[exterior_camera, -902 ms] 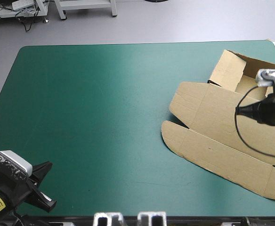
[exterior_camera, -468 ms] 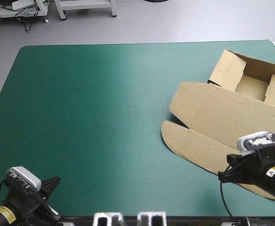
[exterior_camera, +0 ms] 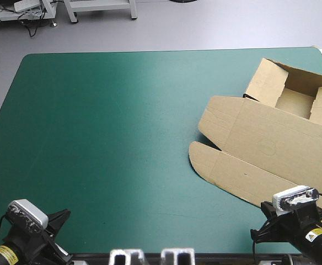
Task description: Fold the box
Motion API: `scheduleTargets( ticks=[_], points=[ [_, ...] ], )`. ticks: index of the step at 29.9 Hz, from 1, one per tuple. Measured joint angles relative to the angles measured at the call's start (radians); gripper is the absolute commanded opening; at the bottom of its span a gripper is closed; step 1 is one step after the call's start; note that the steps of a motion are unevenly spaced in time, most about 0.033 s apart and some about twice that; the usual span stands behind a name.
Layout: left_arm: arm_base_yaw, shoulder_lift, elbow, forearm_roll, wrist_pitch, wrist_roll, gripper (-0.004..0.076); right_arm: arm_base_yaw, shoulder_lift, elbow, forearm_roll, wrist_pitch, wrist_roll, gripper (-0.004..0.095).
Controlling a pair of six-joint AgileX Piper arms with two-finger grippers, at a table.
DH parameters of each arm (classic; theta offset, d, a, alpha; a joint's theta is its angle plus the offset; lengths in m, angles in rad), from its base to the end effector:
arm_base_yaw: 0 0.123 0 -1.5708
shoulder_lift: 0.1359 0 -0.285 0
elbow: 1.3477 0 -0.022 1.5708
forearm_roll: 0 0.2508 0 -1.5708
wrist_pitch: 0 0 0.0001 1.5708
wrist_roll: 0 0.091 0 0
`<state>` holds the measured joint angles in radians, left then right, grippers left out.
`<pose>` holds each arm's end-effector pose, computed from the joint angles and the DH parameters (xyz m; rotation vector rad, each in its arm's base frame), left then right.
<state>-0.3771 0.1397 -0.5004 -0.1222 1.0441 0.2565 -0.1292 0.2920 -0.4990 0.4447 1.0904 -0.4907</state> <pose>0.0125 -0.0153 0.2783 0.6698 2.0621 -0.2190 0.0398 0.0299 0.2775 -0.3568 2.2383 0.2427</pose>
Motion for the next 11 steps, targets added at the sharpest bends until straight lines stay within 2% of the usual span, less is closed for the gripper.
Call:
scheduleTargets(
  ticks=[11],
  points=[
    [0.0,0.0,0.0,0.0,0.0,0.0,-0.0008,0.0,-0.006,0.009,0.0,-0.003,-0.03,0.0]
  ],
)
